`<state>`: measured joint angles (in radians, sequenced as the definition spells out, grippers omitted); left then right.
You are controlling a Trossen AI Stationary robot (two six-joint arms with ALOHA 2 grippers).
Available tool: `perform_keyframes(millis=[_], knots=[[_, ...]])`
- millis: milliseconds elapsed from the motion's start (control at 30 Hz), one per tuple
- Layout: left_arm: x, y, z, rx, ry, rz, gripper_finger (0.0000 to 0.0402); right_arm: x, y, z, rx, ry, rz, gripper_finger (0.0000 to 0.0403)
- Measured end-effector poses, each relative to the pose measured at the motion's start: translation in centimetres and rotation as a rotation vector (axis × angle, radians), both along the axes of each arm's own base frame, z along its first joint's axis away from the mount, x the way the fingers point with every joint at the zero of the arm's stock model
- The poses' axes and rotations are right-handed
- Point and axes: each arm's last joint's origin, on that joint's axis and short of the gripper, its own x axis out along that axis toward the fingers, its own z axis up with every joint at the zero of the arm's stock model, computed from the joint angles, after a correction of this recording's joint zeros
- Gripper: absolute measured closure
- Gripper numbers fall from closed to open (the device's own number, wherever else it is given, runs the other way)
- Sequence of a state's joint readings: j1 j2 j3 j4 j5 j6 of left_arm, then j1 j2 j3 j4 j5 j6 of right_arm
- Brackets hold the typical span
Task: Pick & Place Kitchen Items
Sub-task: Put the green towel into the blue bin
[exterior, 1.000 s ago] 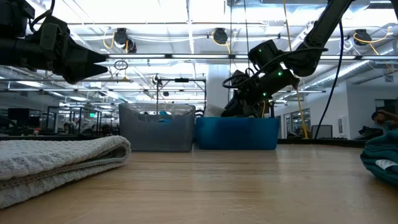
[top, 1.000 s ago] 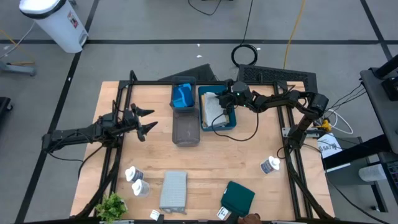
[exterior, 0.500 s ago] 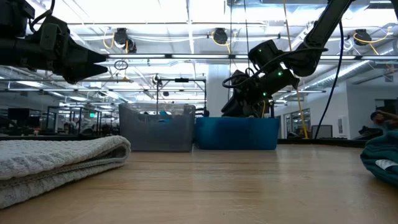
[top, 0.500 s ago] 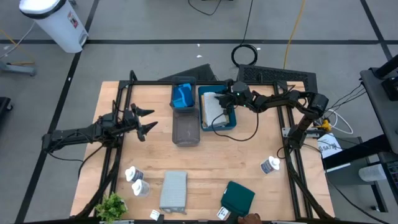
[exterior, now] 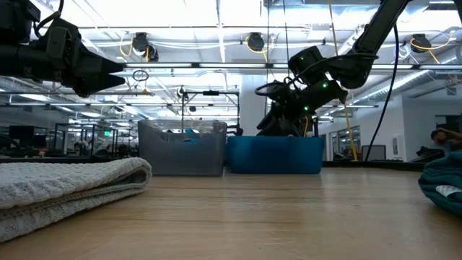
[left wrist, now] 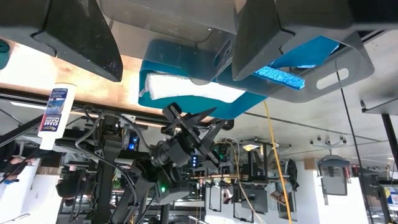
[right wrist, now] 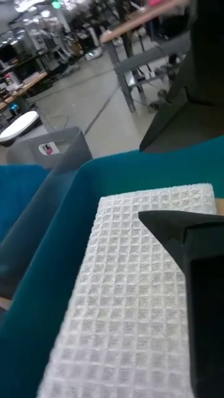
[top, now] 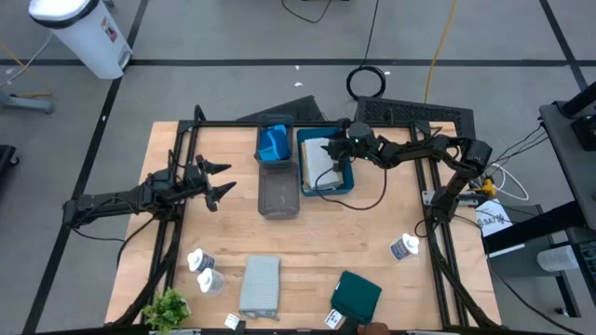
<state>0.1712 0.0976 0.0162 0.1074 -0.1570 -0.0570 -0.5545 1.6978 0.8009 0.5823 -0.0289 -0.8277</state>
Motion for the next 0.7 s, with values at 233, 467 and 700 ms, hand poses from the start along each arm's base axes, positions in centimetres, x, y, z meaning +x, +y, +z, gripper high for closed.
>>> perform_keyframes(millis=[233, 467, 700], knots=[[0.0, 0.0, 0.0, 0.000, 0.000, 0.000, 0.0094, 0.1, 0.0, 0.3, 0.132, -0.109, -0.066, 0.0272], [0.0, 0.0, 0.0, 0.000, 0.000, 0.000, 0.0094, 0.5, 0.7, 0.3, 0.200, -0.154, -0.072, 0.0272], [0.0, 0.0, 0.0, 0.000, 0.000, 0.000, 0.0094, 1.6, 2.7, 0.3, 0.207, -0.147, -0.003, 0.0273]])
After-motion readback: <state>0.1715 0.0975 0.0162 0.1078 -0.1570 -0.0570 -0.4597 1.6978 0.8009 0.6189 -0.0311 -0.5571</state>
